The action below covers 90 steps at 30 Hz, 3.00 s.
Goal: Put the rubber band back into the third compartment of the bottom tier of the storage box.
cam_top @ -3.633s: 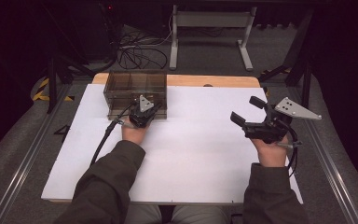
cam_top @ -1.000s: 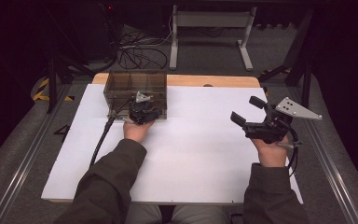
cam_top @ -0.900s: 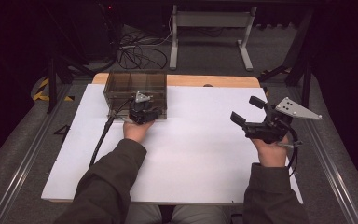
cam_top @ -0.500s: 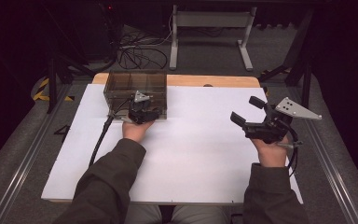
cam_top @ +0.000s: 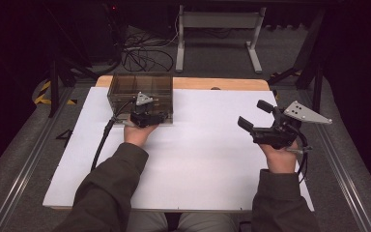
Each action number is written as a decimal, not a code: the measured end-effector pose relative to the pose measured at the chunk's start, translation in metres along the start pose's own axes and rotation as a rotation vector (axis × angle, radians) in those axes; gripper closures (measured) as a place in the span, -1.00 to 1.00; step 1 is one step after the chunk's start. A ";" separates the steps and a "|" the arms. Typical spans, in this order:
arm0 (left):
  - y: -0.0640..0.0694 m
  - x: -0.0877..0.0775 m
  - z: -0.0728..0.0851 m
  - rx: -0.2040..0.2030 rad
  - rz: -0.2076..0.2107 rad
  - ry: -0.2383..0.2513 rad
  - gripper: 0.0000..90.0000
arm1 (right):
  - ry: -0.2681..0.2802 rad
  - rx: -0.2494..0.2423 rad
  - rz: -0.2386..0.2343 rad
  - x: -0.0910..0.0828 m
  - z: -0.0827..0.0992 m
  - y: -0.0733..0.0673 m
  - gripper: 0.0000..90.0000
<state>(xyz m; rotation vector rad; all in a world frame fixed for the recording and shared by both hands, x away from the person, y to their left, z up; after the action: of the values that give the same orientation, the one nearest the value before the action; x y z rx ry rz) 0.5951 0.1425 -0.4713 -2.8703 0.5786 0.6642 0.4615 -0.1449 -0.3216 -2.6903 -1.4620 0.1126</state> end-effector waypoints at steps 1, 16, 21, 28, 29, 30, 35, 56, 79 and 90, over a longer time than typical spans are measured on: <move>0.001 -0.002 -0.001 0.001 0.005 0.003 -0.54 | -0.002 0.000 0.000 0.000 0.000 0.000 -0.96; 0.005 -0.024 -0.016 0.029 0.023 0.071 -0.74 | -0.025 -0.006 -0.004 0.004 0.005 -0.001 -0.96; 0.004 -0.036 -0.021 0.027 0.029 0.103 -0.77 | -0.029 -0.006 -0.004 0.005 0.006 -0.001 -0.96; 0.000 -0.052 -0.028 0.045 0.015 0.143 -0.80 | -0.039 0.001 -0.003 0.008 0.009 0.000 -0.96; -0.001 -0.054 -0.029 0.045 0.016 0.151 -0.80 | -0.039 -0.002 -0.003 0.008 0.009 0.000 -0.96; -0.001 -0.057 -0.030 0.042 0.018 0.159 -0.80 | -0.040 0.002 -0.002 0.009 0.009 0.000 -0.96; 0.000 -0.070 -0.036 0.038 0.035 0.194 -0.81 | -0.041 0.006 -0.010 0.009 0.010 -0.001 -0.96; 0.004 -0.110 -0.040 0.041 0.090 0.262 -0.83 | -0.040 0.010 -0.028 0.013 0.011 -0.005 -0.96; 0.013 -0.140 -0.035 0.050 0.116 0.312 -0.84 | -0.050 0.016 -0.022 0.014 0.015 -0.004 -0.96; 0.009 -0.155 -0.030 0.042 0.126 0.323 -0.85 | -0.061 0.021 -0.019 0.015 0.019 -0.002 -0.96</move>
<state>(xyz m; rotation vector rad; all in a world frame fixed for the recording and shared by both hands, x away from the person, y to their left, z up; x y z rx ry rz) 0.4752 0.1792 -0.3755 -2.9384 0.8101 0.1977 0.4663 -0.1306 -0.3411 -2.6792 -1.4936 0.2095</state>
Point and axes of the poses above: each handheld gripper's, and its own axes: x roughly forward along the jaws, z roughly out of its underside, y roughly to its right, the point moved 10 cm from there along x, roughly forward along the jaws, and after that the axes turned 10 degrees about -z, right-handed, at the moved point
